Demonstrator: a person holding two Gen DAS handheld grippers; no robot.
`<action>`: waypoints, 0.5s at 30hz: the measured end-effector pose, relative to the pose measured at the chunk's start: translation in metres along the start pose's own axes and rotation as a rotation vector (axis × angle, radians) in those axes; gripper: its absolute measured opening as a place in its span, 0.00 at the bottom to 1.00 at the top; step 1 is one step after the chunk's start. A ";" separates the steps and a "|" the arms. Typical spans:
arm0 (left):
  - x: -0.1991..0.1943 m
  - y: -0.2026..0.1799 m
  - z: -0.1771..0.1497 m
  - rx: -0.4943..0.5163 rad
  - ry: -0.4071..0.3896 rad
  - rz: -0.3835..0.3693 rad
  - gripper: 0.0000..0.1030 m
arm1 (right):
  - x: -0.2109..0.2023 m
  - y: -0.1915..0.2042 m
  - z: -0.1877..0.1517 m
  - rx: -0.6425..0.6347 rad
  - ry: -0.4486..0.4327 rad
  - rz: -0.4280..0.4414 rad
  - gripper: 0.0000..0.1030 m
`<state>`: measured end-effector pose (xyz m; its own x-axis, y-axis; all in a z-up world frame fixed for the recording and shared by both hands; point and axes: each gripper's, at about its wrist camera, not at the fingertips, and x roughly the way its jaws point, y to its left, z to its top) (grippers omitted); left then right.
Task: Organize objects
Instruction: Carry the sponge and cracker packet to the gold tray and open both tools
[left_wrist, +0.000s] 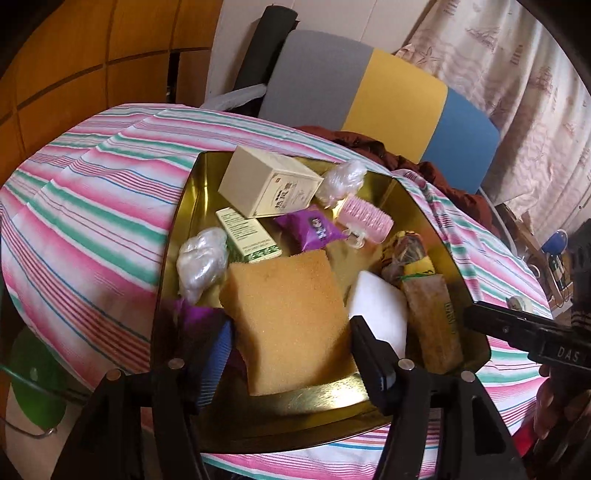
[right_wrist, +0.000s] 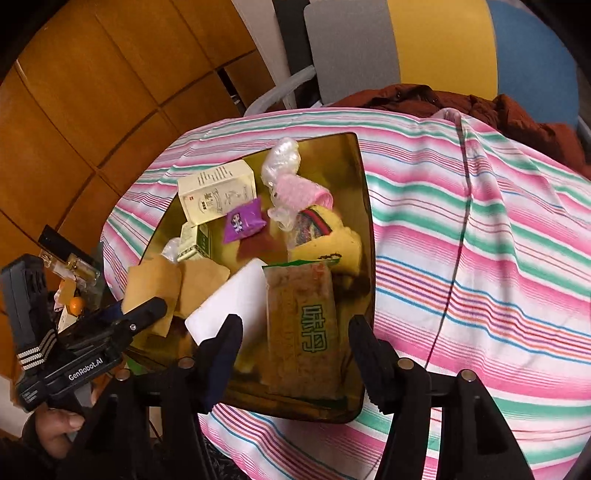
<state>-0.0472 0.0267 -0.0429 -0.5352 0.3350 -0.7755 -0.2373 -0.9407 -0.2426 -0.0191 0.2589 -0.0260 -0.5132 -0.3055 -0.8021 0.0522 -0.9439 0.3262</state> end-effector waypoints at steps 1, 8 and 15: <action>-0.001 -0.001 0.000 0.006 -0.003 0.008 0.64 | 0.000 0.000 -0.001 0.001 0.001 -0.004 0.61; -0.010 -0.012 -0.002 0.064 -0.041 0.055 0.79 | -0.003 0.009 -0.007 -0.015 -0.013 -0.014 0.67; -0.021 -0.020 0.000 0.097 -0.078 0.113 0.79 | -0.007 0.025 -0.012 -0.056 -0.055 -0.075 0.78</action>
<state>-0.0318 0.0384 -0.0218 -0.6235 0.2339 -0.7460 -0.2474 -0.9642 -0.0955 -0.0033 0.2360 -0.0181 -0.5635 -0.2283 -0.7939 0.0594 -0.9698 0.2366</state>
